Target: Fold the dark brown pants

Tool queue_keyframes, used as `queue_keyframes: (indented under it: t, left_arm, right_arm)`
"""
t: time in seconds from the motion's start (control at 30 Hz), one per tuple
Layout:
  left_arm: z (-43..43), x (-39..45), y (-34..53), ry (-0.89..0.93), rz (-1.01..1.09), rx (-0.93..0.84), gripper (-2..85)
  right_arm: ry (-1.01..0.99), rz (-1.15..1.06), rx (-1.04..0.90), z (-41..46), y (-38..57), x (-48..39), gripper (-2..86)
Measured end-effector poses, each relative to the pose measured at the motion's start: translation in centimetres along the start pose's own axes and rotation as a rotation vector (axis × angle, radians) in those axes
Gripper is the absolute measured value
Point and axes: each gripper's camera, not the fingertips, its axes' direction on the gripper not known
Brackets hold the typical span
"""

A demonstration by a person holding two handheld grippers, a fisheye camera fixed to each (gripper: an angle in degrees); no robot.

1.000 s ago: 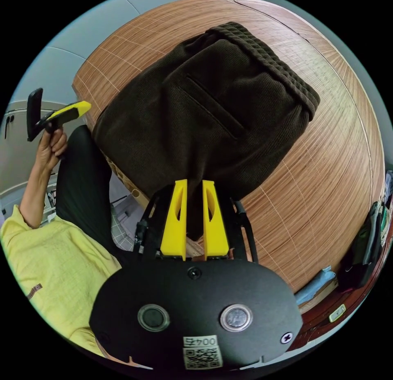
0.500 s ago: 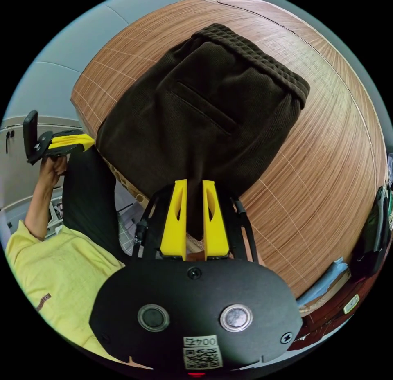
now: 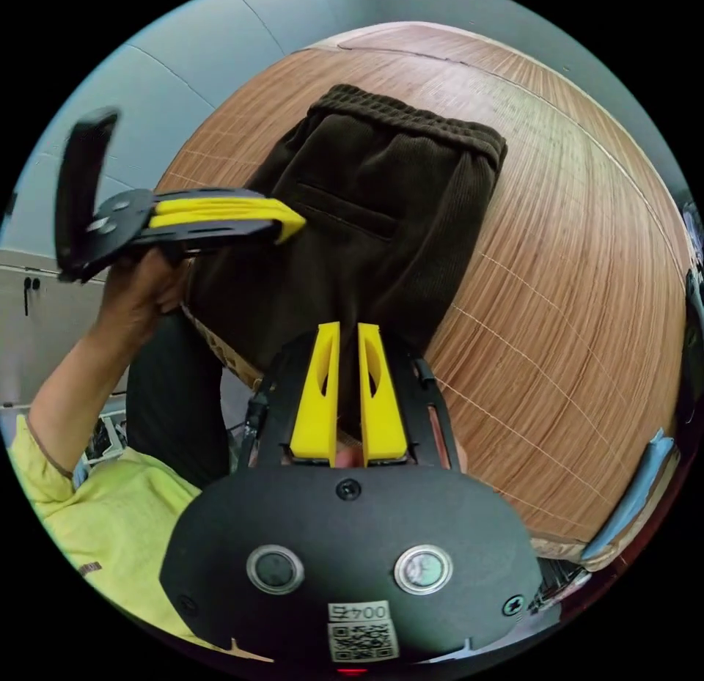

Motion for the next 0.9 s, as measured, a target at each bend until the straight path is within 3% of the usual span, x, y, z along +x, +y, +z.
queue_keyframes:
  t: [0.03, 0.1, 0.23, 0.37, 0.73, 0.9]
  left_arm:
    - [1.8, 0.0, -0.5, -0.029, 0.0, -0.06, 0.4]
    - [2.1, -1.0, -0.1, 0.032, -0.049, 0.0, 0.4]
    - [3.1, -4.6, 0.8, 0.278, -0.186, 0.042, 0.6]
    - [3.1, -3.6, 0.8, 0.21, -0.147, 0.075, 0.6]
    - [3.5, -4.3, 0.4, 0.215, -0.155, 0.088, 0.5]
    - [3.8, -5.2, 0.2, 0.244, -0.167, 0.089, 0.5]
  right_arm:
    - [-0.008, 0.001, 0.035, -0.2, 1.1, 0.3, 4.6]
    - [-0.055, 0.021, 0.103, -0.8, 3.0, 1.4, 4.7]
    - [-0.465, -0.045, 0.394, -4.4, 10.9, 6.7, 7.8]
    - [-0.515, -0.033, 0.607, -5.2, 21.3, 10.2, 15.8]
    - [-0.458, -0.069, 0.662, -2.2, 27.2, 9.3, 16.5]
    - [-0.49, -0.186, 0.571, -2.6, 26.5, 8.1, 15.1]
